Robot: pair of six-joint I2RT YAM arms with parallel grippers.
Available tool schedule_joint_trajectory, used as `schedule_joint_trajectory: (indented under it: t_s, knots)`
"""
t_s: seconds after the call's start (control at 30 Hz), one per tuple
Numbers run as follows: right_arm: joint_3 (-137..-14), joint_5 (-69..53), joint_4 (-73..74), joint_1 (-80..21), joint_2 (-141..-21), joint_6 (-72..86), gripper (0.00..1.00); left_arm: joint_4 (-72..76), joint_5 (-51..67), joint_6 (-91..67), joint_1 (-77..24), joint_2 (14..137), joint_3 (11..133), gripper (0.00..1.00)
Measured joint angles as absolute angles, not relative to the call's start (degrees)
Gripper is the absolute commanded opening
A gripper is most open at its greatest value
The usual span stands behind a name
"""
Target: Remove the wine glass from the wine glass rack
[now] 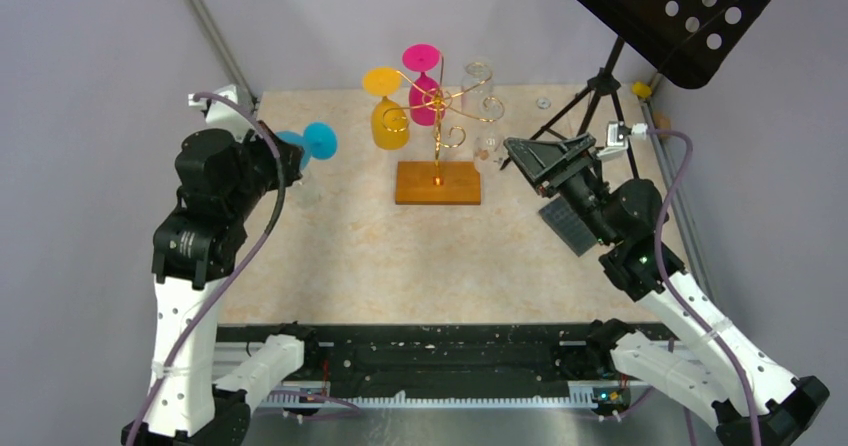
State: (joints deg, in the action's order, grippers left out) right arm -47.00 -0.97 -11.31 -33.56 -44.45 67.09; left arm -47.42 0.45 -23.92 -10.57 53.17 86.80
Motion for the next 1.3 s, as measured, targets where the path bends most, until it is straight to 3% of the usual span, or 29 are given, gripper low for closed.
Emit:
schedule_joint_trajectory:
  t_s: [0.2,0.43,0.93,1.3]
  knots:
    - [-47.0,1.28,-7.53,-33.56,-44.88,64.82,0.59,-50.68,-1.69,-20.47,-10.55,57.71,83.88,0.0]
    - [-47.0,2.37,-3.92,-33.56,-44.95,63.57,0.58,-52.07,2.31,-17.43,-12.1,71.31,82.41,0.0]
    - [-46.92,4.93,0.36,-33.56,-40.88,62.7,0.58,-53.87,-0.51,-14.74,-12.86,91.7,83.57,0.0]
    - [-46.87,5.52,0.89,-33.56,-39.86,62.7,0.58,-54.85,-5.15,-13.52,-12.86,95.57,90.26,0.0]
